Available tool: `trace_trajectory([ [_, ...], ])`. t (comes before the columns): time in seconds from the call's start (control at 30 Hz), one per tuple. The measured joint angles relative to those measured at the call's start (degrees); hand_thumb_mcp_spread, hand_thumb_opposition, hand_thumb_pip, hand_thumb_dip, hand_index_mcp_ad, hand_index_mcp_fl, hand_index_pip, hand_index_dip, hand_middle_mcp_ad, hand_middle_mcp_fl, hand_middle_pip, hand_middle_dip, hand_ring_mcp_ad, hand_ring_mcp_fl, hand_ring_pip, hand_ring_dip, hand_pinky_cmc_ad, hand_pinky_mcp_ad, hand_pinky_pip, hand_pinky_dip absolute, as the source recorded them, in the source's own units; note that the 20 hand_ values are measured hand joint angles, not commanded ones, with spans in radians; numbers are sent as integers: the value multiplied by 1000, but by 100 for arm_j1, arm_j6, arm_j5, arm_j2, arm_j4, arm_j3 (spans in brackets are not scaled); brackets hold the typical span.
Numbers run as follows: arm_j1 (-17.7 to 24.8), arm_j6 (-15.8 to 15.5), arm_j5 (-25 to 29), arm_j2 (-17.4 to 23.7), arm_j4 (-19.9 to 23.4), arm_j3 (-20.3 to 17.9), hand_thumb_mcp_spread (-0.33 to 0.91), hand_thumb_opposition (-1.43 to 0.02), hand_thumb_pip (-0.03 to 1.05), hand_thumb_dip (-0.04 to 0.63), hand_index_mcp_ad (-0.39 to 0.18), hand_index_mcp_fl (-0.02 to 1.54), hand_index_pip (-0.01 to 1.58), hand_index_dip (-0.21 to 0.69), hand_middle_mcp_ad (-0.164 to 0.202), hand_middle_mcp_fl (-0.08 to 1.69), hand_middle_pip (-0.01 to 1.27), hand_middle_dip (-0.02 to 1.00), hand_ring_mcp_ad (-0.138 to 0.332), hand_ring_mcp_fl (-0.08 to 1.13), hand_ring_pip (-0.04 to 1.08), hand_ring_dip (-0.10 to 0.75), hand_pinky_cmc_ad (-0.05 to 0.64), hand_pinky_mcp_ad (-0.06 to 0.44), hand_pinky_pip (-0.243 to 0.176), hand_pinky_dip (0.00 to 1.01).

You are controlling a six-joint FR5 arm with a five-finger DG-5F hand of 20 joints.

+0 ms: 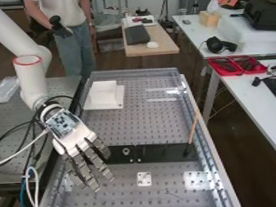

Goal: Grab the larger nut and place it in the white container

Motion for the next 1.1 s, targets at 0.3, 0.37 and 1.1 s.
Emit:
trace_trajectory([
  [0.3, 23, -134, 28, 25, 61, -16, 340, -883, 773, 251, -103, 161, 1548, 155, 86, 0, 110, 215, 176, -2, 197, 87, 380, 309, -105, 731],
  [0.37, 28, -107, 33, 28, 37, -16, 340, -883, 780, 253, -103, 161, 1546, 155, 86, 0, 113, 211, 176, 0, 199, 91, 380, 309, -105, 745],
  [1.1, 63, -169, 107, 0, 95, -18, 340, -892, 782, 251, -101, 208, 1525, 152, 86, 0, 113, 209, 178, 0, 201, 79, 365, 309, -105, 763],
])
